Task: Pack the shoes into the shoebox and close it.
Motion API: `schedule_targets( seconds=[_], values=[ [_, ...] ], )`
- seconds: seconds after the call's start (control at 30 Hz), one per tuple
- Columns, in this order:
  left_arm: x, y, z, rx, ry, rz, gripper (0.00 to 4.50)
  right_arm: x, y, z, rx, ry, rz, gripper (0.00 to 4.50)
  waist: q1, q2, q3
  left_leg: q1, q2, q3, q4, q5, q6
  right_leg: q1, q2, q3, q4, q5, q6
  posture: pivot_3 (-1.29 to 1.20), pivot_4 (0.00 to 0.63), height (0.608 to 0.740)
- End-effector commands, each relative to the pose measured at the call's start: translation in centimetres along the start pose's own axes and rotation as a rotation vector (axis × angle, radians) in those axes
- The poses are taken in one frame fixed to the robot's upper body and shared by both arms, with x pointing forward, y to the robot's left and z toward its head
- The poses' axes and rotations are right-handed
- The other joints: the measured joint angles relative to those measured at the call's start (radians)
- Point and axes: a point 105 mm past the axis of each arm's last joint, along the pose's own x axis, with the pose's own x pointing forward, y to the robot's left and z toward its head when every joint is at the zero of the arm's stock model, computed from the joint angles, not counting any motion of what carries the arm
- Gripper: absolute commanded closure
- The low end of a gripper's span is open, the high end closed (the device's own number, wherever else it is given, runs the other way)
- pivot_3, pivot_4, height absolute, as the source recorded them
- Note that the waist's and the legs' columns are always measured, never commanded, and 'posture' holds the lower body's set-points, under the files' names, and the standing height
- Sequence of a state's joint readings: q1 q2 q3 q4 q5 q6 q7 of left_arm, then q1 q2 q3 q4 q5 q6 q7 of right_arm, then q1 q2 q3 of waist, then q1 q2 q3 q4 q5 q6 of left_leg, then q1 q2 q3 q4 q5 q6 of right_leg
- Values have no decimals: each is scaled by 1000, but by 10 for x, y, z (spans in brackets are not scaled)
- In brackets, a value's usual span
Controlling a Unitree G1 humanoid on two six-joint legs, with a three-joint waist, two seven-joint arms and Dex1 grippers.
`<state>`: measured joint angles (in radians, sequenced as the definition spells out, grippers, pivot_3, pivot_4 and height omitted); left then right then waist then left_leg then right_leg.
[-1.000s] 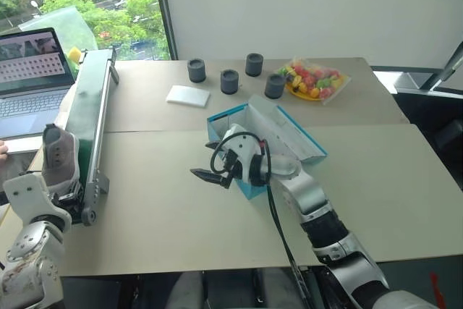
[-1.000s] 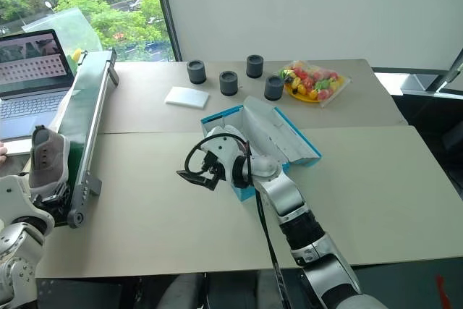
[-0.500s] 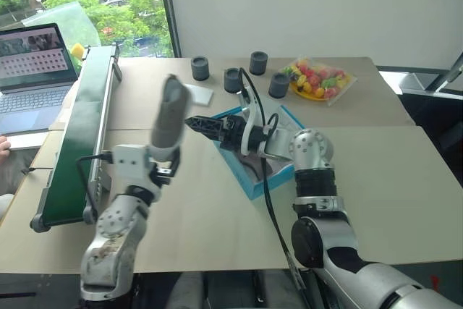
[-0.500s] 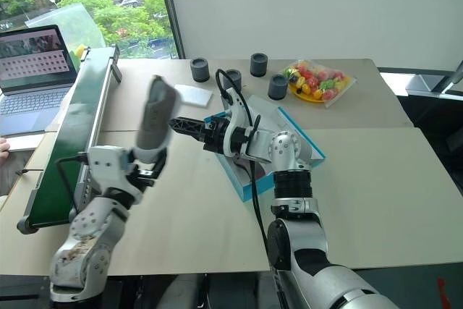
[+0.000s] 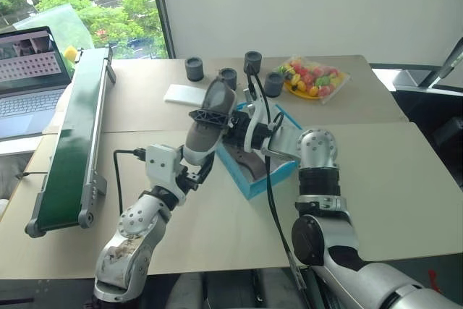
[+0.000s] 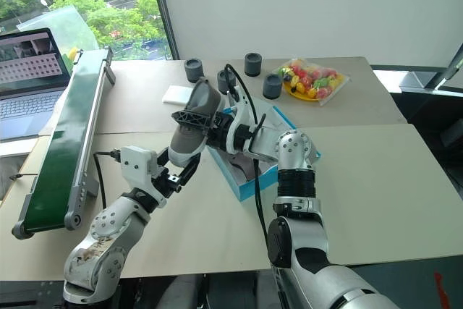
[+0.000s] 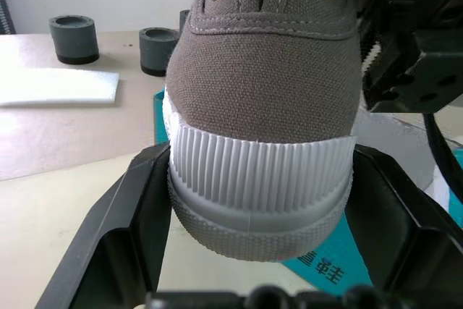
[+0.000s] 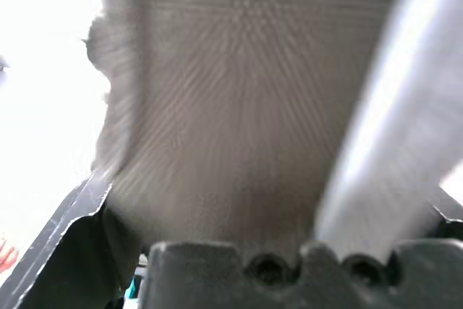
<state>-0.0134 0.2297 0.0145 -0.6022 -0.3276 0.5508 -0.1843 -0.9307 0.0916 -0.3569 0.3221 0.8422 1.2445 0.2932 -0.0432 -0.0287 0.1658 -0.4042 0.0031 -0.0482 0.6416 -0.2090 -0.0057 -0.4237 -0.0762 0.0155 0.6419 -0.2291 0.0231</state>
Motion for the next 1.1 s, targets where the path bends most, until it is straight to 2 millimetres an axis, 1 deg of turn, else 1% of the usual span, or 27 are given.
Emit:
schedule_targets(
  seconds=[0.03, 0.13, 0.17, 0.2, 0.23, 0.3, 0.33, 0.37, 0.47, 0.6, 0.7, 0.77, 0.83, 0.9, 0.93, 1.0, 1.1],
  values=[
    [-1, 19, 12, 30, -46, 92, 1485, 7, 21, 5, -25, -34, 78, 769, 1, 0, 0, 0, 0, 0, 0, 0, 0, 0, 0, 0, 0, 0, 0, 0, 150, 740],
    [-2, 33, 13, 49, -53, 164, 1485, 6, 19, 4, -28, -32, 67, 1768, 2, 0, 0, 0, 0, 0, 0, 0, 0, 0, 0, 0, 0, 0, 0, 0, 150, 740],
    [-2, 32, 13, 52, -52, 163, 1485, 6, 19, 3, -28, -33, 66, 2188, 2, 0, 0, 0, 0, 0, 0, 0, 0, 0, 0, 0, 0, 0, 0, 0, 150, 740],
    [-1, 31, 14, 52, -53, 159, 1485, 6, 19, 3, -29, -34, 65, 2445, 2, 0, 0, -1, 0, 0, 0, 0, 0, 0, 0, 0, 0, 0, 0, 0, 150, 740],
    [-1, 30, 14, 49, -55, 155, 1485, 6, 19, 4, -30, -36, 65, 2847, 2, 0, 0, -1, 0, 0, 0, 0, 0, 0, 0, 0, 0, 0, 0, 0, 150, 740],
    [-1, 27, 14, 46, -55, 147, 1485, 6, 19, 4, -30, -39, 66, 3479, 2, 0, 0, -1, 0, 0, 0, 0, 0, 0, 0, 0, 0, 0, 0, 0, 150, 740],
    [-1, 26, 13, 44, -52, 144, 1485, 6, 20, 4, -30, -40, 67, 3786, 2, 0, 0, -1, 0, 0, 0, 0, 0, 0, 0, 0, 0, 0, 0, 0, 150, 740],
    [-1, 25, 12, 41, -49, 141, 1485, 6, 20, 4, -30, -41, 68, 3941, 1, 0, 0, -1, 0, 0, 0, 0, 0, 0, 0, 0, 0, 0, 0, 0, 150, 740],
    [-1, 23, 8, 38, -34, 137, 1485, 6, 21, 4, -29, -44, 72, 4086, 1, 0, 0, 0, 0, 0, 0, 0, 0, 0, 0, 0, 0, 0, 0, 0, 150, 740],
    [-1, 24, 6, 38, -17, 140, 1485, 7, 22, 4, -33, -40, 79, 4136, 1, 0, 0, -1, 0, 0, 0, 0, 0, 0, 0, 0, 0, 0, 0, 0, 150, 740],
    [-2, 27, 2, 71, 5, 151, 1485, 9, 22, 3, -69, -26, 61, 4144, 1, 0, 0, 0, 0, 0, 0, 0, 0, 0, 0, 0, 0, 0, 0, 0, 150, 740],
    [-3, 27, 4, 76, -11, 149, 520, 9, 22, 3, -74, -27, 60, 4145, 0, 0, 0, 0, 0, 0, 0, 0, 0, 0, 0, 0, 0, 0, 0, 0, 150, 740],
    [-4, 23, 4, 125, 3, 116, 21, 8, 23, 8, -75, -46, 57, 4145, 0, 0, 0, 0, 0, 0, 0, 0, 0, 0, 0, 0, 0, 0, 0, 0, 150, 740],
    [-4, 15, 4, 159, 13, 64, 21, 6, 23, 19, -78, -93, 40, 4145, 1, 0, 0, 0, 0, 0, 0, 0, 0, 0, 0, 0, 0, 0, 0, 0, 150, 740],
    [-5, 11, 5, 156, 7, 36, 21, 4, 21, 28, -75, -129, 25, 4145, 1, 0, 0, 0, 0, 0, 0, 0, 0, 0, 0, 0, 0, 0, 0, 0, 150, 740],
    [-9, 6, 11, 136, -17, -2, 21, -3, 17, 52, -95, -212, -30, 4145, 3, 0, 0, 0, 0, 0, 0, 0, 0, 0, 0, 0, 0, 0, 0, 0, 150, 740],
    [-13, 6, 8, 150, 5, -20, 21, -14, 14, 80, -147, -283, -96, 4145, 4, 1, 0, -1, -1, 0, 0, 0, 0, 0, -1, 0, 0, 0, 1, 0, 150, 740]
  ],
)
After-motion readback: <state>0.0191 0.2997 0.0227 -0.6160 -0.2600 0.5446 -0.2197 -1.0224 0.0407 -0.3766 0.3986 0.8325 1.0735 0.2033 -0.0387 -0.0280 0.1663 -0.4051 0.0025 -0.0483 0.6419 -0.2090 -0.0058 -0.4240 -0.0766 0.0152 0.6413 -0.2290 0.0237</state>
